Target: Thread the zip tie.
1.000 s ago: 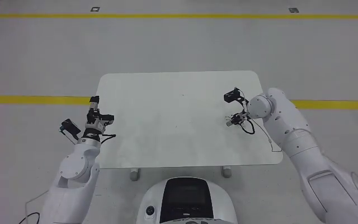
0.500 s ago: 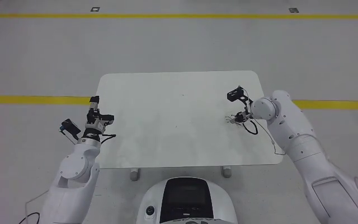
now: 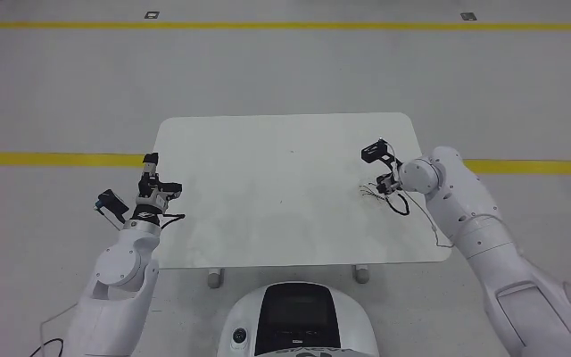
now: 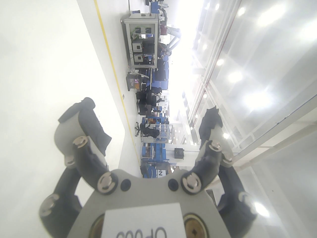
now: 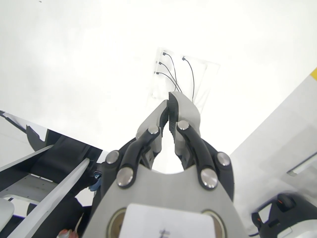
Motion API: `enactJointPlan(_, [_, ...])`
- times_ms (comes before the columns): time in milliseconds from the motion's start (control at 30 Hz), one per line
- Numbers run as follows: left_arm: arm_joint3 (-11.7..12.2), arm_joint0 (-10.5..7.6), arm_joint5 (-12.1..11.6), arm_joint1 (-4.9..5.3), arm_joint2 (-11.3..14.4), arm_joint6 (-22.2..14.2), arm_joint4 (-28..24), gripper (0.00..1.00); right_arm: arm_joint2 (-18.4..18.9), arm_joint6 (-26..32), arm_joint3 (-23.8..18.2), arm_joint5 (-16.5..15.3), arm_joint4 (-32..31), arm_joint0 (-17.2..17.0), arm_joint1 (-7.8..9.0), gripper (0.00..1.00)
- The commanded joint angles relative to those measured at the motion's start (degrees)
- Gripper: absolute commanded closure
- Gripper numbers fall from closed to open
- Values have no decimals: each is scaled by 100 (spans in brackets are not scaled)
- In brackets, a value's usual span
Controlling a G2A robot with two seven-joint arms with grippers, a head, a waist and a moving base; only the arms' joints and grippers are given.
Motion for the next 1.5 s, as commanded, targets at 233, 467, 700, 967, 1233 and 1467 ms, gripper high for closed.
enactJointPlan(233, [0,0,0,0,0,0,0,0,-399,-436,778,77,-76,313,-195,100])
enactJointPlan(467, [0,0,0,0,0,0,0,0,-714,-776,1423,40,-46,580,-393,85])
enactJointPlan(700, [0,0,0,0,0,0,0,0,-1004,-961,1994,-79,0,803,-600,94])
enactJointPlan(967, [0,0,0,0,0,0,0,0,-1211,-1133,2446,-199,-32,964,-770,100])
enactJointPlan(1233, [0,0,0,0,0,0,0,0,-1329,-1227,2741,-121,-106,1070,-899,95])
enactJointPlan(1467, [0,0,0,0,0,0,0,0,-1370,-1298,2944,-168,-101,1143,-983,91])
